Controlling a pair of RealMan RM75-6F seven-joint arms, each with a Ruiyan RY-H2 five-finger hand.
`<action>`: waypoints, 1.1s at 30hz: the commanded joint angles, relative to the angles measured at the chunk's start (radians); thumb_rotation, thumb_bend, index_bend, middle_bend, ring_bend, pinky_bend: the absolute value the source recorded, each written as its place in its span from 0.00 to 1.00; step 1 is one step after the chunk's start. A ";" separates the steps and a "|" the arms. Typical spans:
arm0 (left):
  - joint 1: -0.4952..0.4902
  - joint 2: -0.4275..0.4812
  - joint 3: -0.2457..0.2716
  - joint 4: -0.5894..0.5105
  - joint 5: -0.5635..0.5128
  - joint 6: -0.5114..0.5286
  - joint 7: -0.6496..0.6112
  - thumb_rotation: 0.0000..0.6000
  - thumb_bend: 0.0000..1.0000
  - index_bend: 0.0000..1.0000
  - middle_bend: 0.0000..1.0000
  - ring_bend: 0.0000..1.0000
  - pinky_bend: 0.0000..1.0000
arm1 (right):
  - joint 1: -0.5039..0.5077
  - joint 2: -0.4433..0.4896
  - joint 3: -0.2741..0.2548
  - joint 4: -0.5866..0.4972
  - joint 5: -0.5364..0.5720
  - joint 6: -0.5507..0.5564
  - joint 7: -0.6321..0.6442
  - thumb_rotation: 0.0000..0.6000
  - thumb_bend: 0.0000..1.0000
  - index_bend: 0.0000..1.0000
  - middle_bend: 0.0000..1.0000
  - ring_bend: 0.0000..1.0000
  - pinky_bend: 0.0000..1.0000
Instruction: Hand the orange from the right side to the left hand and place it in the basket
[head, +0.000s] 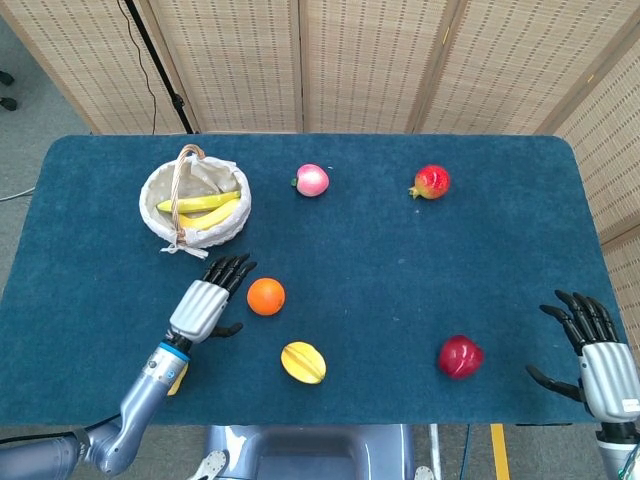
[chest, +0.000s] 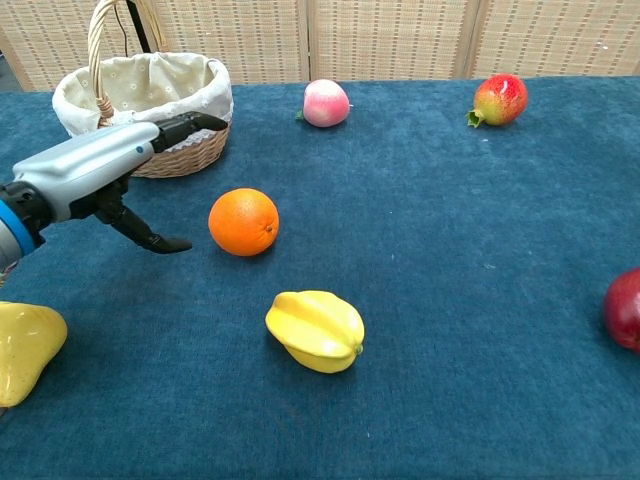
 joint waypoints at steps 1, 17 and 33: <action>-0.014 -0.015 -0.006 0.004 -0.008 -0.009 0.007 1.00 0.16 0.00 0.00 0.00 0.05 | -0.006 0.002 0.003 0.002 -0.007 0.008 0.005 1.00 0.00 0.22 0.12 0.10 0.07; -0.051 -0.073 -0.015 0.094 -0.080 -0.050 -0.012 1.00 0.16 0.00 0.00 0.00 0.05 | -0.028 0.006 0.020 0.007 -0.028 0.027 0.031 1.00 0.00 0.22 0.12 0.12 0.09; -0.090 -0.169 -0.007 0.201 -0.080 -0.069 -0.036 1.00 0.16 0.00 0.00 0.00 0.05 | -0.048 0.012 0.027 0.011 -0.053 0.054 0.053 1.00 0.00 0.22 0.13 0.13 0.09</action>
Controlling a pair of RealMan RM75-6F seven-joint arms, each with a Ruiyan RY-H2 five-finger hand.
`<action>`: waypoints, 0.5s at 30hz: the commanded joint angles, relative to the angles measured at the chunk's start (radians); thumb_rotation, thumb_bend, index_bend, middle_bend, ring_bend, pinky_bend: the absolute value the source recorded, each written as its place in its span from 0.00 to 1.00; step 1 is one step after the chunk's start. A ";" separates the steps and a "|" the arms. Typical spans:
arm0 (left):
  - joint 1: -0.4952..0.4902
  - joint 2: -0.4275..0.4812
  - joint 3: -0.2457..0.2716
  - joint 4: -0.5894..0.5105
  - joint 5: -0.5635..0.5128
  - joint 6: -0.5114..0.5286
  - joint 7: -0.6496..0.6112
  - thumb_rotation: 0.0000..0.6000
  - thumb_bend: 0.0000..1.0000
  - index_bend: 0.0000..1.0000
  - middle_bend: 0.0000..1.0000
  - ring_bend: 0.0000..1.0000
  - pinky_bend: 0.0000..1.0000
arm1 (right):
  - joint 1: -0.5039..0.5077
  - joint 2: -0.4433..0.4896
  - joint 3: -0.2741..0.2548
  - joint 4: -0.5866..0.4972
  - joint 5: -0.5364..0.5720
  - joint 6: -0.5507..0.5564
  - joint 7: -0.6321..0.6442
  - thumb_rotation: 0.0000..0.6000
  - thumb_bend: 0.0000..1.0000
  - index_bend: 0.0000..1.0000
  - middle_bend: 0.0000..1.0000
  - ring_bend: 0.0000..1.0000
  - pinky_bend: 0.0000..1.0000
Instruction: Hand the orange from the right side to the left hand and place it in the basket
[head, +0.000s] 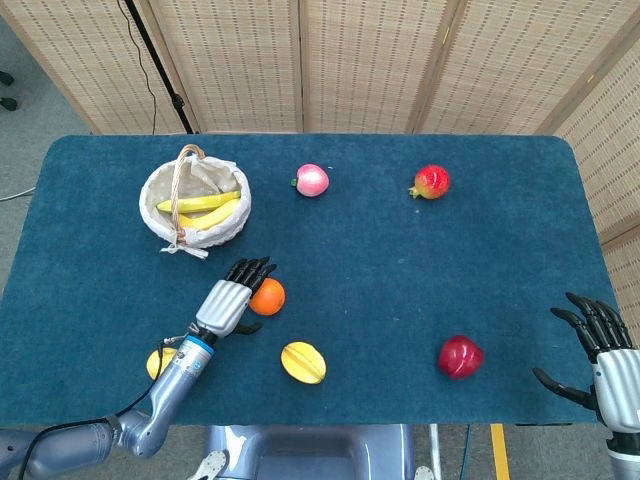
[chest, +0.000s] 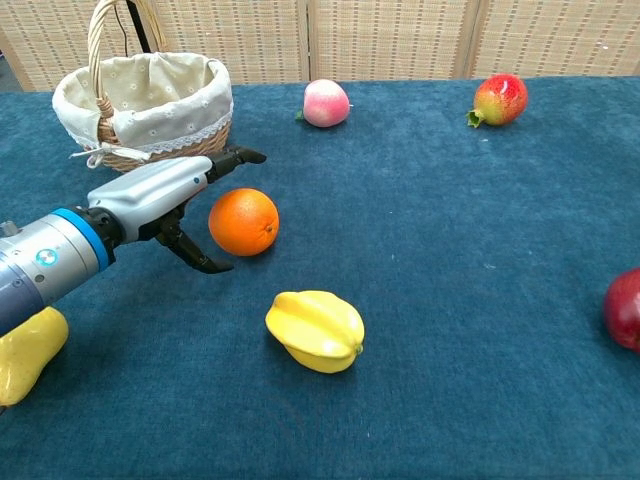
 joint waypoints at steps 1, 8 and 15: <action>-0.005 -0.022 -0.002 0.024 0.000 0.009 -0.002 1.00 0.16 0.01 0.00 0.00 0.05 | -0.002 0.001 0.001 0.002 -0.001 0.002 0.005 1.00 0.00 0.22 0.13 0.13 0.10; 0.021 -0.090 -0.007 0.100 0.041 0.134 0.007 1.00 0.23 0.40 0.32 0.25 0.29 | -0.008 0.005 0.004 0.006 -0.006 0.008 0.025 1.00 0.00 0.22 0.13 0.14 0.10; 0.039 -0.108 -0.014 0.135 0.045 0.180 -0.012 1.00 0.31 0.63 0.52 0.40 0.46 | -0.018 0.006 0.007 0.007 -0.026 0.036 0.049 1.00 0.00 0.22 0.13 0.14 0.11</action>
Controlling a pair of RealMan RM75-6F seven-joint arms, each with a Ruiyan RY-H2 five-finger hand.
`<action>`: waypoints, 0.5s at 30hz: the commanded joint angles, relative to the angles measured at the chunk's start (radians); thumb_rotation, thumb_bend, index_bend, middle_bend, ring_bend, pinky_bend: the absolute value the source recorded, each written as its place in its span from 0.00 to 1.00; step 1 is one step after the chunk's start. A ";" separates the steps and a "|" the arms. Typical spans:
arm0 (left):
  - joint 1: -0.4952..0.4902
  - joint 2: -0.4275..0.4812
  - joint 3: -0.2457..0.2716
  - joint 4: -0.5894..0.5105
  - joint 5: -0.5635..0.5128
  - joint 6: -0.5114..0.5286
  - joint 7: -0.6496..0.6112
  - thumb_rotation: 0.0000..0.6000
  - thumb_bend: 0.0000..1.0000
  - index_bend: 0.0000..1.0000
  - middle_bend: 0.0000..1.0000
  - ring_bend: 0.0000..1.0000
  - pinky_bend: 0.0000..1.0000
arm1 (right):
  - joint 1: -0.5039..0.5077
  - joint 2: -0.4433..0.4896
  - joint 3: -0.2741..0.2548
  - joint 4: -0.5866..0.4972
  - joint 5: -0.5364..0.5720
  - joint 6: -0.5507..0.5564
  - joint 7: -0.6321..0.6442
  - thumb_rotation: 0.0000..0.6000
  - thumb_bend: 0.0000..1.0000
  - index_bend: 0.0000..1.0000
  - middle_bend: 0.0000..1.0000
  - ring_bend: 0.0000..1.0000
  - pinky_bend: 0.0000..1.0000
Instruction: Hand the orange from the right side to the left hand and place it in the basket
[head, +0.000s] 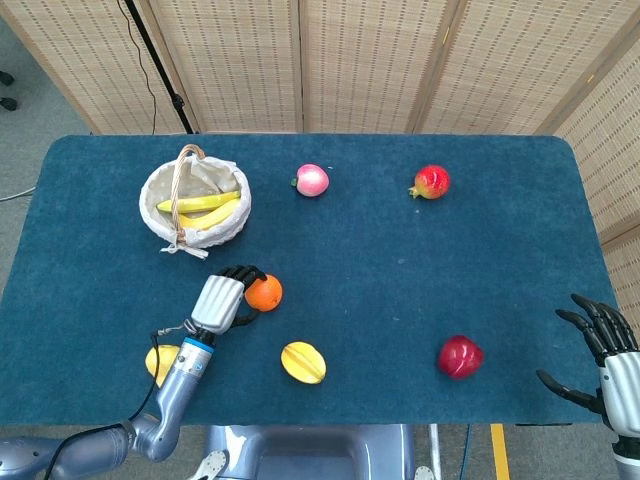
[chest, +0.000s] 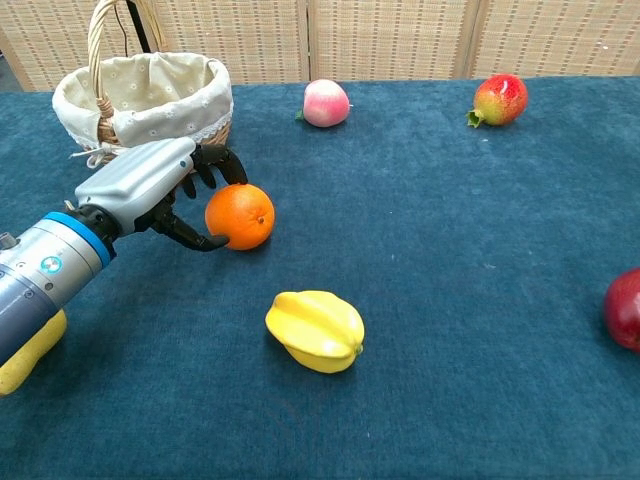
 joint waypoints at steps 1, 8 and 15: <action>0.007 0.006 -0.002 0.001 -0.002 0.004 -0.005 1.00 0.31 0.64 0.53 0.40 0.46 | -0.004 -0.003 0.002 0.003 -0.006 0.008 0.006 1.00 0.00 0.22 0.14 0.14 0.12; 0.016 0.050 -0.010 -0.050 -0.005 0.013 0.007 1.00 0.32 0.64 0.53 0.41 0.46 | -0.003 -0.008 0.004 0.008 -0.009 0.004 0.010 1.00 0.00 0.22 0.14 0.15 0.12; 0.034 0.187 -0.034 -0.237 0.007 0.061 0.094 1.00 0.32 0.64 0.53 0.41 0.46 | 0.000 -0.011 0.003 0.010 -0.012 -0.008 0.006 1.00 0.00 0.22 0.14 0.15 0.12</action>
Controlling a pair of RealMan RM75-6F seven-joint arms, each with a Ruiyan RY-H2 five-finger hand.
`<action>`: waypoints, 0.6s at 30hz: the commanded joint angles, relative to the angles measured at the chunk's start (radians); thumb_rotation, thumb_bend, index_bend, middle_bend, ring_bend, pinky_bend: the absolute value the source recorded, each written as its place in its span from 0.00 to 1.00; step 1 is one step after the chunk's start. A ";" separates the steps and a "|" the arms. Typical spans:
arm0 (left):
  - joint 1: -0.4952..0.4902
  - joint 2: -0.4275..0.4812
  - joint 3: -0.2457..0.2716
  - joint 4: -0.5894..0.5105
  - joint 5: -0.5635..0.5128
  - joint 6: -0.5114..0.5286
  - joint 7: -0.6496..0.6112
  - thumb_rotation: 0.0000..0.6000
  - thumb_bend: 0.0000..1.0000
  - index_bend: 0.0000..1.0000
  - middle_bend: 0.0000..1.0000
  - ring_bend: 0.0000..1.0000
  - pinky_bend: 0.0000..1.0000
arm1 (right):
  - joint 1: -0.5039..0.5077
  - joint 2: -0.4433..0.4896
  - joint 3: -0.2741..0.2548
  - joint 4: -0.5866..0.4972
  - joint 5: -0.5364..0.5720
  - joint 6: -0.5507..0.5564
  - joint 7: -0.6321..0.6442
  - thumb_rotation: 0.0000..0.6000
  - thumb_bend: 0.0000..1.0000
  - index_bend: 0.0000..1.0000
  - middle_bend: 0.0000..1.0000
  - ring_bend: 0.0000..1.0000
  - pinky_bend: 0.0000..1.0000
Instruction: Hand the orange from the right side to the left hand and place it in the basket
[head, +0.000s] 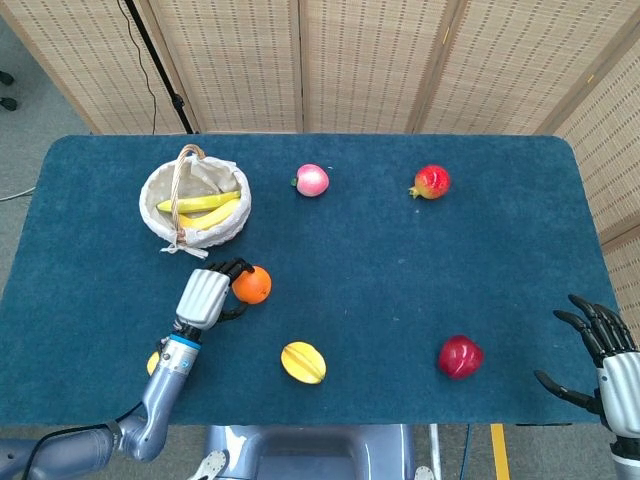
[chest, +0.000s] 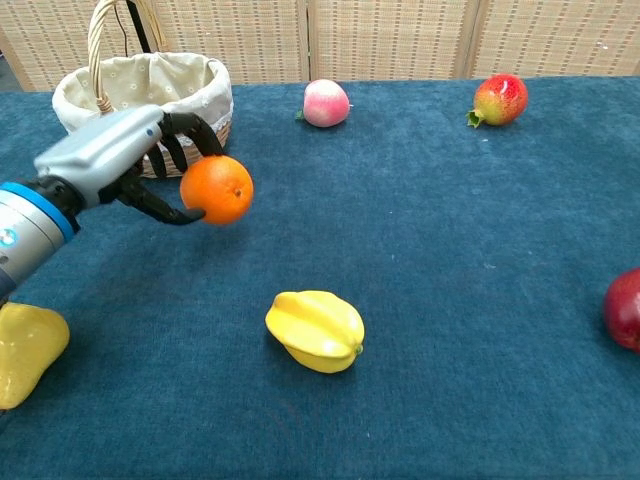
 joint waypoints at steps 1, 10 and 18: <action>0.016 0.107 -0.021 -0.137 0.011 0.040 0.077 1.00 0.32 0.64 0.53 0.41 0.46 | 0.001 -0.001 -0.001 -0.001 -0.001 -0.003 0.001 1.00 0.00 0.22 0.14 0.15 0.12; 0.005 0.278 -0.061 -0.247 0.007 0.042 0.232 1.00 0.32 0.64 0.54 0.41 0.46 | 0.001 -0.001 -0.005 -0.003 -0.012 -0.006 -0.001 1.00 0.00 0.22 0.14 0.16 0.12; -0.027 0.340 -0.079 -0.198 -0.031 -0.010 0.317 1.00 0.32 0.64 0.54 0.41 0.46 | -0.002 0.005 -0.009 -0.006 -0.022 0.002 0.022 1.00 0.00 0.23 0.14 0.16 0.12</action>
